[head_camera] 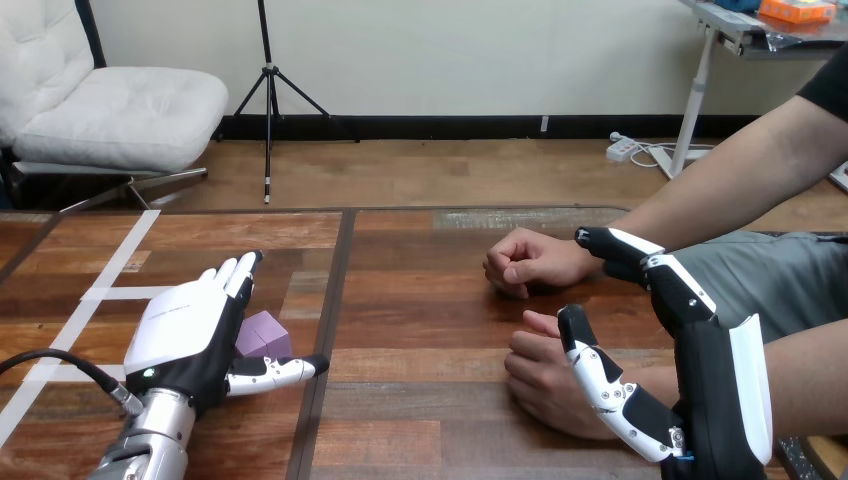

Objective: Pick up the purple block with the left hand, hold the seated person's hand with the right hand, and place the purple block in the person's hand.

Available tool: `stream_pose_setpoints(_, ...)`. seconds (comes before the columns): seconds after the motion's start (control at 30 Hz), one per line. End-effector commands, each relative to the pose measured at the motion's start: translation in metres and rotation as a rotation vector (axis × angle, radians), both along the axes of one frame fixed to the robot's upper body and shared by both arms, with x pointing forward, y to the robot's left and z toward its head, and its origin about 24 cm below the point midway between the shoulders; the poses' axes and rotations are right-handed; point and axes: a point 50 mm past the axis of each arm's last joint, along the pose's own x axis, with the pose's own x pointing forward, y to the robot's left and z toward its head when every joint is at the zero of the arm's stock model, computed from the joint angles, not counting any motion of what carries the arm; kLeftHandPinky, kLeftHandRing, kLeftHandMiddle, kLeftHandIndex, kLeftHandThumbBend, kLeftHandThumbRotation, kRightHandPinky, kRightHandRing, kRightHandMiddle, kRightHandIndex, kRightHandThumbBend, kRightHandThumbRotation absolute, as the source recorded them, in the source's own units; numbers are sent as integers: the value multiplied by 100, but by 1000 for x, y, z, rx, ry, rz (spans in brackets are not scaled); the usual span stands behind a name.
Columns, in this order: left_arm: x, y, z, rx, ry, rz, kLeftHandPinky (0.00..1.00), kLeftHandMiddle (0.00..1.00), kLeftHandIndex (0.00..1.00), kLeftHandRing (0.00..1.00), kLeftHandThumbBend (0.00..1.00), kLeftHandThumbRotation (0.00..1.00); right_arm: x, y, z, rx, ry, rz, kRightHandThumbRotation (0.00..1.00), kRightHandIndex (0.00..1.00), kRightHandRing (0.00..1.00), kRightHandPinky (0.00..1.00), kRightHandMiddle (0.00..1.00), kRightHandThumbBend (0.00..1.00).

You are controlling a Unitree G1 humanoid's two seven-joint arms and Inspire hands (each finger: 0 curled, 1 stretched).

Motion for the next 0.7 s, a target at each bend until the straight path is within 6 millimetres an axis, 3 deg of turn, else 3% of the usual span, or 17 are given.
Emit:
stream_pose_setpoints(0.0,17,-4,23,49,-84,-36,97,98,98,97,94,62,11,1,15,7,-83,8,25,73,77,75,76,36)
stream_pose_setpoints(0.67,18,-4,21,71,-69,-31,93,95,96,94,94,61,10,0,15,7,-75,11,26,72,77,75,75,37)
